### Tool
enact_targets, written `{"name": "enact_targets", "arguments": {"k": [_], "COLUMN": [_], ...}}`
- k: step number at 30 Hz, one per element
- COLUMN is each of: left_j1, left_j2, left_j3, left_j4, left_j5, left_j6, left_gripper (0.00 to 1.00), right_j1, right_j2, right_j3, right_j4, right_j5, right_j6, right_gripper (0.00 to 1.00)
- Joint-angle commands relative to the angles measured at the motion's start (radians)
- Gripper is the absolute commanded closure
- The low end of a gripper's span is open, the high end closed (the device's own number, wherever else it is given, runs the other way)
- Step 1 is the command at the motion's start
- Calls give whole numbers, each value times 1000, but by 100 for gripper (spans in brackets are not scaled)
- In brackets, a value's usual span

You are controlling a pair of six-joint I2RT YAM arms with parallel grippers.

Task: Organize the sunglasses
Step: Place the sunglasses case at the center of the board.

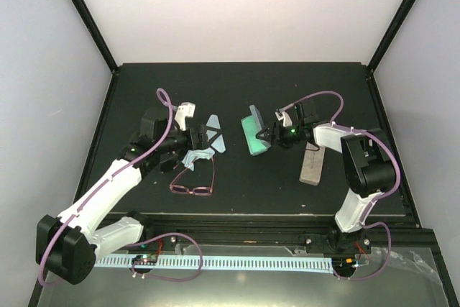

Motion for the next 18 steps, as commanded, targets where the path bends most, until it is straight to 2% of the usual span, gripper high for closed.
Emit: {"name": "enact_targets", "arguments": {"k": [1, 4, 7, 18], "left_j1": [7, 7, 7, 8], "left_j2": [27, 46, 58, 62], "left_j3": [24, 37, 48, 46], "left_j4": [-2, -13, -34, -51], "left_j5": [17, 28, 39, 32], "left_j6": [23, 24, 27, 41], "left_gripper": [1, 1, 1, 1], "right_j1": [-11, -17, -16, -15], "right_j2": [24, 33, 13, -57], "right_j3": [2, -2, -3, 21], "right_j4": [34, 32, 21, -89], "right_j5": [-54, -35, 5, 165], "right_j6": [-72, -78, -93, -133], "right_gripper": [29, 15, 5, 2]}}
